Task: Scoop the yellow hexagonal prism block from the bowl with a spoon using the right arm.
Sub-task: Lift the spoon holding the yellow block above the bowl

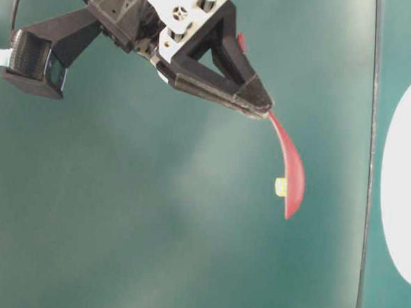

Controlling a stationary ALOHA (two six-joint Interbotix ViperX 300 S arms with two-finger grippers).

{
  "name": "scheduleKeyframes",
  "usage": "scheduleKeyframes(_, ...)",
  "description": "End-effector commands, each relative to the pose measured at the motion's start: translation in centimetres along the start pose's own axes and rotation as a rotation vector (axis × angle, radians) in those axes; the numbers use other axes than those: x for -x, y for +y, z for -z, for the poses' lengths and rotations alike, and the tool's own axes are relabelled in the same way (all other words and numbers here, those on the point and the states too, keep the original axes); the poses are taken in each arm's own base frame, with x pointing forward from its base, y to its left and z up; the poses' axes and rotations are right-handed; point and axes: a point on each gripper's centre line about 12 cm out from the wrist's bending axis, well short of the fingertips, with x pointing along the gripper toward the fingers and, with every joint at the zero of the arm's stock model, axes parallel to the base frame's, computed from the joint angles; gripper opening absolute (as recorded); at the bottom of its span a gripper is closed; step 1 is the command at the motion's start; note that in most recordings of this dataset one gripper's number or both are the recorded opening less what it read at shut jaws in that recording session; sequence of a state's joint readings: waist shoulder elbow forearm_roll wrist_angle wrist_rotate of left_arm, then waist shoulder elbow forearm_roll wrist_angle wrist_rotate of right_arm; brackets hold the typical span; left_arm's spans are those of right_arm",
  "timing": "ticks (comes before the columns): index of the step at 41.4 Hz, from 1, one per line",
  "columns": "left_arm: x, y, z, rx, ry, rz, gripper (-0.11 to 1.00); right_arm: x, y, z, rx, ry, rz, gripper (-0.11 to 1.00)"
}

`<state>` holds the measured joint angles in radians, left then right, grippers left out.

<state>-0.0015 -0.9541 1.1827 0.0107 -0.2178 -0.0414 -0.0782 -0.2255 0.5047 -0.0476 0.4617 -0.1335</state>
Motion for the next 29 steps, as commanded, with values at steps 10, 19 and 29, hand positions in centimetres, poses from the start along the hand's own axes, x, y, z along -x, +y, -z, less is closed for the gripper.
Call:
scheduleKeyframes(10,-0.28,-0.03,-1.06,0.0,-0.031,0.001,0.0,1.32,-0.3,-1.48,0.005,-0.057,0.011,0.24)
scheduleKeyframes(19,-0.28,-0.04,-1.18,-0.002,-0.037,0.001,0.0,1.29,-0.35,-1.39,0.002,-0.054,0.012,0.24)
scheduleKeyframes(29,-0.3,-0.04,-1.12,-0.003,-0.037,0.002,0.0,1.25,-0.33,-1.31,0.002,-0.054,0.012,0.24)
